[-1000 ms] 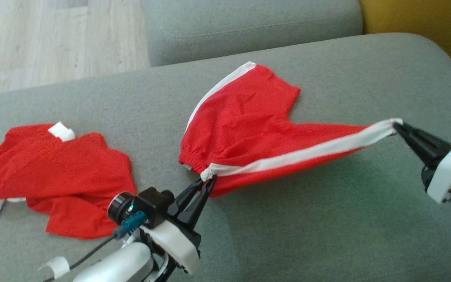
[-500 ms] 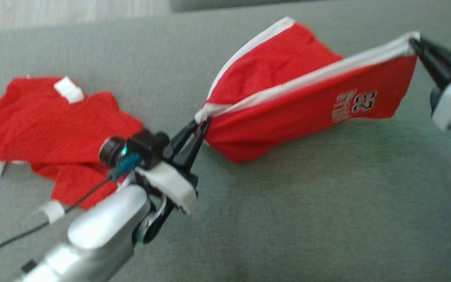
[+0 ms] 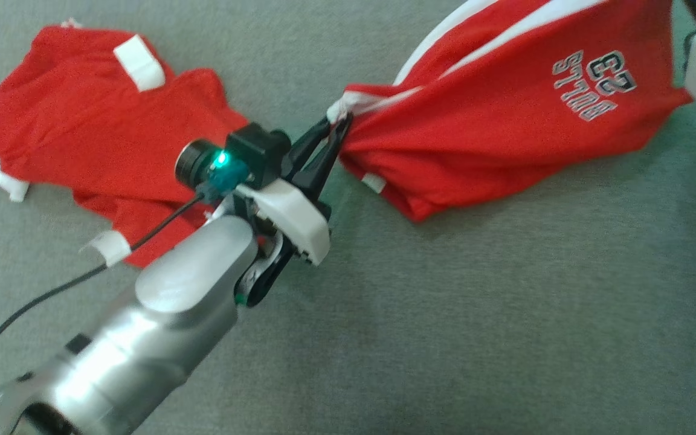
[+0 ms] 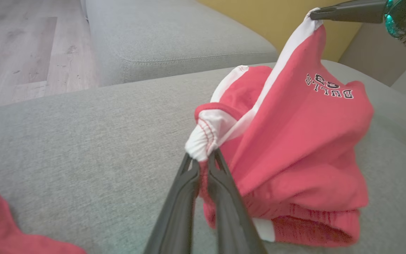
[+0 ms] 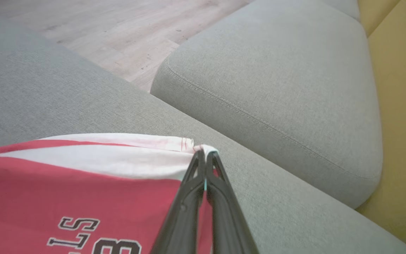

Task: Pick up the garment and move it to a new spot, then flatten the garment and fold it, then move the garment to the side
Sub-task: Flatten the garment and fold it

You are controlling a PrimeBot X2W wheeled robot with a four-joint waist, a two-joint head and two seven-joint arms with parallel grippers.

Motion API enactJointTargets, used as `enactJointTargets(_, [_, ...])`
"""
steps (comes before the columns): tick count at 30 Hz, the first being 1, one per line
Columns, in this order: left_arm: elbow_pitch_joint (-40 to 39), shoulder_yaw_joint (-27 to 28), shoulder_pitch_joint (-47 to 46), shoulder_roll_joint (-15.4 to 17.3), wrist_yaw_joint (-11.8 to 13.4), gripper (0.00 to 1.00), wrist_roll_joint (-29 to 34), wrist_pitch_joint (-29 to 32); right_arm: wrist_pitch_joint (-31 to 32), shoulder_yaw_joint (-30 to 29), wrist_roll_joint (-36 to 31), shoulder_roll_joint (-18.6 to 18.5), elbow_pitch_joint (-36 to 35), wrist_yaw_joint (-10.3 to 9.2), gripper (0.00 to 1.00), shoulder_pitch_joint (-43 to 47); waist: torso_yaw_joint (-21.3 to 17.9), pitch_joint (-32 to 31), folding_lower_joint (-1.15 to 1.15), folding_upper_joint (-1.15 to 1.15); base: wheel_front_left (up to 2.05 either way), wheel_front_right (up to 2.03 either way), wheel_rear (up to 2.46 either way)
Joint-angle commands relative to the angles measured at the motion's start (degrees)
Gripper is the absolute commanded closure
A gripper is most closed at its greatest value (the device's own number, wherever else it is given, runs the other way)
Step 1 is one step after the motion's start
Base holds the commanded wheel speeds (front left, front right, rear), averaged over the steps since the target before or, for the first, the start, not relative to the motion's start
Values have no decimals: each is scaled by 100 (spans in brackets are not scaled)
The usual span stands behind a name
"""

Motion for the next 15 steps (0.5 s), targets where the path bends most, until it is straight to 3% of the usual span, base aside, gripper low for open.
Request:
enactJointTargets(1, [-15,239,-337,38,-57,100,22,-98,-34,33,-44,-55,7,20,100,-171,222,244,-1,0,0,0,0])
enactJointTargets(15, [555,115,-802,-481,-343,100,102,-308,-531,701,-103,12,1043,20,100,-1031,590,634,-1,0,0,0,0])
